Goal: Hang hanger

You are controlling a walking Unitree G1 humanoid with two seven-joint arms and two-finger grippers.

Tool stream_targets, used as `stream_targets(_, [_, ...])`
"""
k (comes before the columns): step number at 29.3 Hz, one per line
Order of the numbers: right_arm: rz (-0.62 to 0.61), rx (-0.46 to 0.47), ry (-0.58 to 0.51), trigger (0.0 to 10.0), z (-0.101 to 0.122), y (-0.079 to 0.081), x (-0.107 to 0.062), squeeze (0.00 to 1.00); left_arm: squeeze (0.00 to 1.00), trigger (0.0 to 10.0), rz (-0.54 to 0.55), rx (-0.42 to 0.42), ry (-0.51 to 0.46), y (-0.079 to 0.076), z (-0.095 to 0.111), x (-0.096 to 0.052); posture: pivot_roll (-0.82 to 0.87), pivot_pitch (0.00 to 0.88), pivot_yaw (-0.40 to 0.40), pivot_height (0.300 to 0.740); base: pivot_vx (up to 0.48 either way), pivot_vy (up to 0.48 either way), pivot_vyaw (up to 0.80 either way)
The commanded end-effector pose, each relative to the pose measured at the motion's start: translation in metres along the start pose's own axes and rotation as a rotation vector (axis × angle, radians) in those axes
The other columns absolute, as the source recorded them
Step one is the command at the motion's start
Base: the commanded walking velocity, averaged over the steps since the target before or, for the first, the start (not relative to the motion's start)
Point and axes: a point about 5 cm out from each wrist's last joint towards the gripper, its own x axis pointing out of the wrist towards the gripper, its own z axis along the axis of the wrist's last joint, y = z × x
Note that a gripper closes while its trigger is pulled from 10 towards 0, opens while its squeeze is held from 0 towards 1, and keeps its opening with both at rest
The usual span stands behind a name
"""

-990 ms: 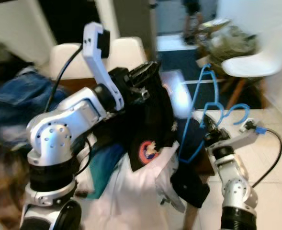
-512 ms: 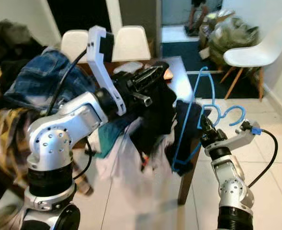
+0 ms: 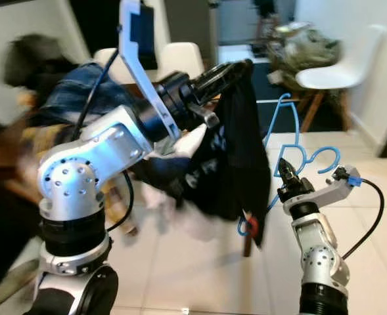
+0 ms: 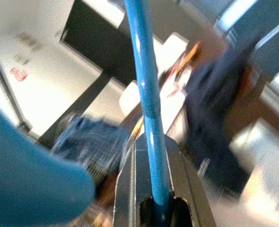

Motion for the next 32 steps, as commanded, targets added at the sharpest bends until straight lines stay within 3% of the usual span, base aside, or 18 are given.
stream_targets(1, [0.009, -0.006, 0.007, 10.0, -0.001, 0.003, 0.002, 0.00, 0.00, 10.0, 0.011, -0.011, 0.001, 0.005, -0.004, 0.003, -0.08, 0.000, 0.073, 0.740, -0.240, 0.000, 0.00])
stream_targets(4, [0.010, -0.019, 0.025, 10.0, -0.002, 0.004, 0.002, 0.00, 0.00, 10.0, 0.045, -0.007, 0.030, 0.011, -0.012, 0.003, -0.08, 0.000, 0.074, 0.740, 0.000, 0.000, -0.53])
stream_targets(9, [0.007, -0.062, 0.051, 10.0, -0.004, 0.005, 0.003, 0.00, 0.00, 10.0, 0.172, 0.073, 0.216, 0.041, -0.055, -0.013, -0.09, 0.000, 0.074, 0.740, 0.000, 0.000, -0.80])
stream_targets(10, [-0.002, -0.066, 0.051, 10.0, -0.004, 0.004, 0.003, 0.00, 0.00, 10.0, 0.187, 0.132, 0.308, 0.050, -0.071, -0.023, -0.09, 0.000, 0.072, 0.740, 0.000, 0.000, -0.80])
stream_targets(11, [-0.002, -0.066, 0.051, 10.0, -0.004, 0.004, 0.003, 0.00, 0.00, 10.0, 0.187, 0.132, 0.308, 0.050, -0.071, -0.023, -0.09, 0.000, 0.072, 0.740, 0.000, 0.000, -0.80])
stream_targets(14, [-0.025, -0.087, 0.050, 10.0, -0.002, 0.001, 0.004, 0.00, 0.00, 10.0, 0.229, 0.250, 0.498, 0.072, -0.105, -0.052, -0.09, 0.000, 0.069, 0.740, 0.000, 0.000, -0.80])
stream_targets(18, [-0.036, -0.099, 0.049, 10.0, -0.001, 0.000, 0.004, 0.00, 0.00, 10.0, 0.277, 0.293, 0.561, 0.086, -0.118, -0.066, -0.10, 0.000, 0.068, 0.740, 0.000, 0.000, -0.80])
stream_targets(21, [-0.068, -0.130, 0.047, 10.0, 0.002, -0.004, 0.006, 0.00, 0.00, 10.0, 0.360, 0.379, 0.664, 0.110, -0.137, -0.087, -0.11, 0.000, 0.070, 0.740, 0.000, 0.000, -0.80])
stream_targets(23, [-0.113, -0.198, 0.057, 10.0, 0.006, -0.009, 0.008, 0.00, 0.00, 10.0, 0.398, 0.421, 0.752, 0.126, -0.154, -0.107, -0.11, 0.000, 0.075, 0.740, 0.000, 0.000, -0.80])
stream_targets(25, [-0.123, -0.215, 0.059, 10.0, 0.007, -0.011, 0.008, 0.00, 0.00, 10.0, 0.403, 0.428, 0.772, 0.130, -0.158, -0.112, -0.11, 0.000, 0.075, 0.740, 0.000, 0.000, -0.80])
stream_targets(26, [-0.130, -0.248, 0.061, 10.0, 0.009, -0.012, 0.009, 0.00, 0.00, 10.0, 0.438, 0.393, 0.817, 0.135, -0.166, -0.122, -0.11, 0.000, 0.076, 0.740, 0.000, 0.000, -0.80])
stream_targets(27, [-0.151, -0.284, 0.072, 10.0, 0.011, -0.015, 0.011, 0.00, 0.00, 10.0, 0.468, 0.300, 0.784, 0.138, -0.165, -0.123, -0.12, 0.000, 0.079, 0.740, 0.000, 0.000, -0.80])
stream_targets(28, [-0.151, -0.284, 0.072, 10.0, 0.011, -0.015, 0.011, 0.00, 0.00, 10.0, 0.468, 0.300, 0.784, 0.138, -0.165, -0.123, -0.12, 0.000, 0.079, 0.740, 0.000, 0.000, -0.80])
stream_targets(30, [-0.188, -0.336, 0.103, 10.0, 0.012, -0.021, 0.012, 0.00, 0.00, 10.0, 0.521, 0.190, 0.730, 0.145, -0.163, -0.125, -0.11, 0.000, 0.074, 0.740, 0.000, 0.000, -0.80])
stream_targets(32, [-0.206, -0.348, 0.137, 10.0, 0.010, -0.025, 0.012, 0.00, 0.00, 10.0, 0.559, 0.134, 0.671, 0.151, -0.159, -0.126, -0.12, 0.000, 0.068, 0.740, 0.000, 0.000, -0.80])
